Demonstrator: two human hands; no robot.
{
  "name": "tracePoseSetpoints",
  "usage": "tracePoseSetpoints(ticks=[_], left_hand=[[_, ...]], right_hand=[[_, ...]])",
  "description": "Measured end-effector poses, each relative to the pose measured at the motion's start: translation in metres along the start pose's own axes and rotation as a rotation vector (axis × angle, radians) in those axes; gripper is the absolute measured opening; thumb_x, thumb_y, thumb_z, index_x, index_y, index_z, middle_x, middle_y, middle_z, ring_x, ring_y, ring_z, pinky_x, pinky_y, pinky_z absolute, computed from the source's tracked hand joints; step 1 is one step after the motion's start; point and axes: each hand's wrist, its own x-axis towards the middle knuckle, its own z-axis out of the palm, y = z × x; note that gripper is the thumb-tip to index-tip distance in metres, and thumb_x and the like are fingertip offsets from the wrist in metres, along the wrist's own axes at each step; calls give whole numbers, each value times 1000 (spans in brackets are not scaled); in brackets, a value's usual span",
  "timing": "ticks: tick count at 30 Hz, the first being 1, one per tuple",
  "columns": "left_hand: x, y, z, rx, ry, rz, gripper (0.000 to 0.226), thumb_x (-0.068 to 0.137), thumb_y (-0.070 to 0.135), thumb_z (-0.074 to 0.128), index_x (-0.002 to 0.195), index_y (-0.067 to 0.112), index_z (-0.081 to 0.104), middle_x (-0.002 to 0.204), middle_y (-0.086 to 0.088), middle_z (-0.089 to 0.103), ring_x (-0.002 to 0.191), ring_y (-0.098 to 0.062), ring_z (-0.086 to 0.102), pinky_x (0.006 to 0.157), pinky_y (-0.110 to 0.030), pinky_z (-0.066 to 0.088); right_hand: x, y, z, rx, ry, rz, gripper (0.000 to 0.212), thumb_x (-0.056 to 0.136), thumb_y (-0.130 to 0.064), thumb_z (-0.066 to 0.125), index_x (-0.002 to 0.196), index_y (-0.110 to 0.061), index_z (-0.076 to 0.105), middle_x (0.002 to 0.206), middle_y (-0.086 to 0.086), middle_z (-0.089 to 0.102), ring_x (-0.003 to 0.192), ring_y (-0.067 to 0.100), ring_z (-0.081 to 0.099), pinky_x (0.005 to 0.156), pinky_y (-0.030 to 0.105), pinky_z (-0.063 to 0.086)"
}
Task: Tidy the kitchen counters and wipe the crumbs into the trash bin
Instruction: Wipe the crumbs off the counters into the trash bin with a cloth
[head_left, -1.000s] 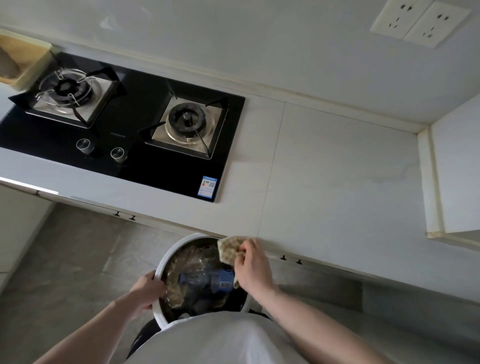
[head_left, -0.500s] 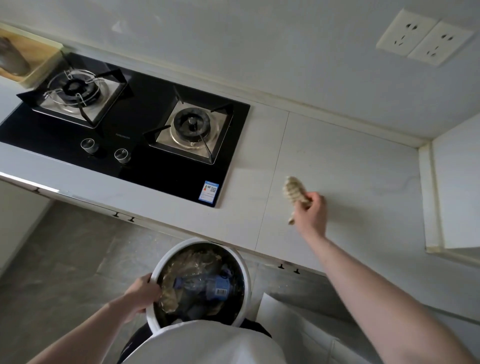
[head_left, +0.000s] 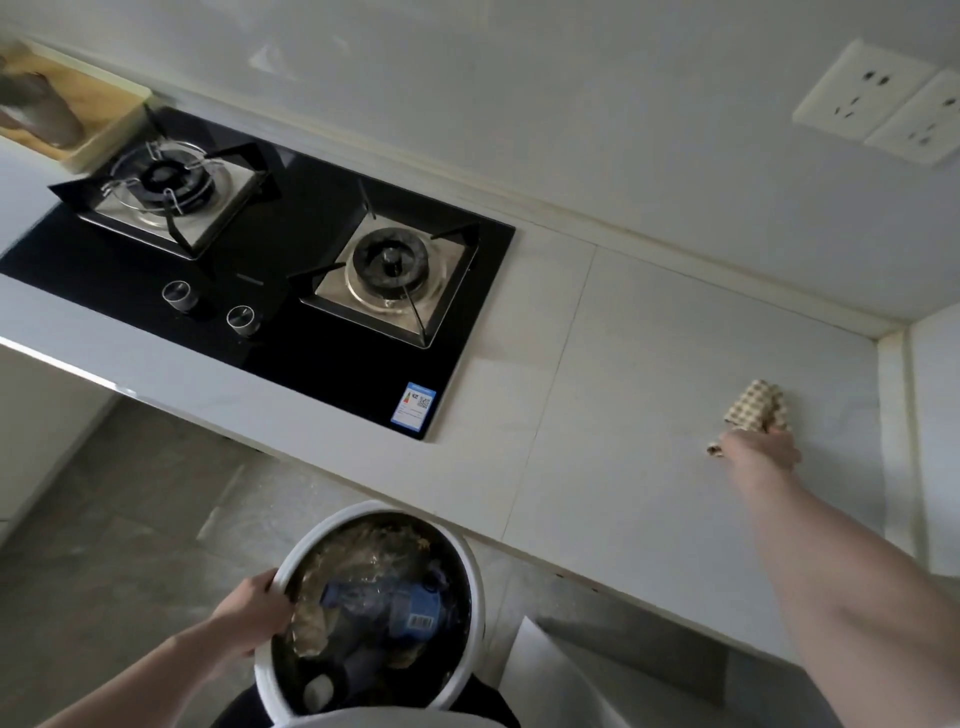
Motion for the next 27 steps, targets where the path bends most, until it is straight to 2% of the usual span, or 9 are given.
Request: tracePoseSetpoints(ticks=[4, 8, 11, 13, 17, 21, 25, 27], left_hand=[[-1, 3, -3, 15, 6, -3, 35, 80, -7, 51, 95, 16, 72, 64, -7, 64, 54, -22, 57, 42, -17, 39], [3, 2, -6, 24, 4, -28, 31, 70, -3, 56, 88, 16, 74, 62, -9, 69, 55, -24, 62, 46, -21, 46], [8, -1, -8, 33, -3, -33, 40, 51, 11, 50, 83, 16, 74, 59, -8, 69, 53, -23, 62, 47, -22, 47], [9, -2, -8, 36, -13, -41, 38, 52, 9, 51, 82, 16, 73, 58, -9, 68, 53, -24, 61, 47, -23, 47], [9, 0, -8, 15, -19, -52, 33, 61, 0, 52, 82, 14, 73, 55, -8, 64, 52, -24, 58, 48, -23, 45], [11, 0, -5, 10, -15, -71, 32, 67, -3, 52, 84, 13, 73, 52, -7, 61, 51, -22, 55, 48, -20, 41], [15, -2, -2, 23, -24, -91, 34, 73, -9, 49, 87, 11, 73, 55, -8, 61, 54, -23, 54, 50, -22, 39], [17, -4, -2, 18, -34, -97, 36, 72, -8, 48, 87, 12, 73, 59, -10, 62, 57, -24, 57, 52, -26, 43]], right_hand=[[4, -28, 7, -115, -96, -121, 43, 91, -6, 62, 133, 1, 59, 133, 27, 62, 124, 41, 58, 105, 42, 44], [13, -58, 22, -286, -161, -265, 49, 96, -8, 60, 142, 2, 48, 149, 27, 46, 143, 39, 38, 118, 36, 26], [12, -74, 41, -337, -190, -363, 47, 98, -19, 58, 141, -3, 50, 151, 26, 45, 145, 39, 35, 117, 34, 26], [10, -84, 55, -355, -216, -448, 49, 98, -24, 58, 143, -8, 51, 153, 22, 43, 146, 37, 34, 120, 35, 25], [2, -96, 76, -396, -267, -553, 54, 96, -23, 59, 149, -19, 47, 161, 23, 26, 152, 34, 19, 124, 35, 16], [-10, -100, 92, -365, -295, -628, 51, 95, -29, 62, 145, -23, 53, 157, 16, 33, 145, 29, 32, 120, 31, 21], [-37, -90, 108, -263, -346, -714, 42, 90, -17, 66, 132, -20, 67, 140, 15, 51, 130, 33, 48, 114, 28, 31], [-57, -82, 112, -233, -386, -764, 40, 88, -11, 67, 127, -16, 70, 132, 17, 57, 124, 35, 53, 112, 30, 35]])
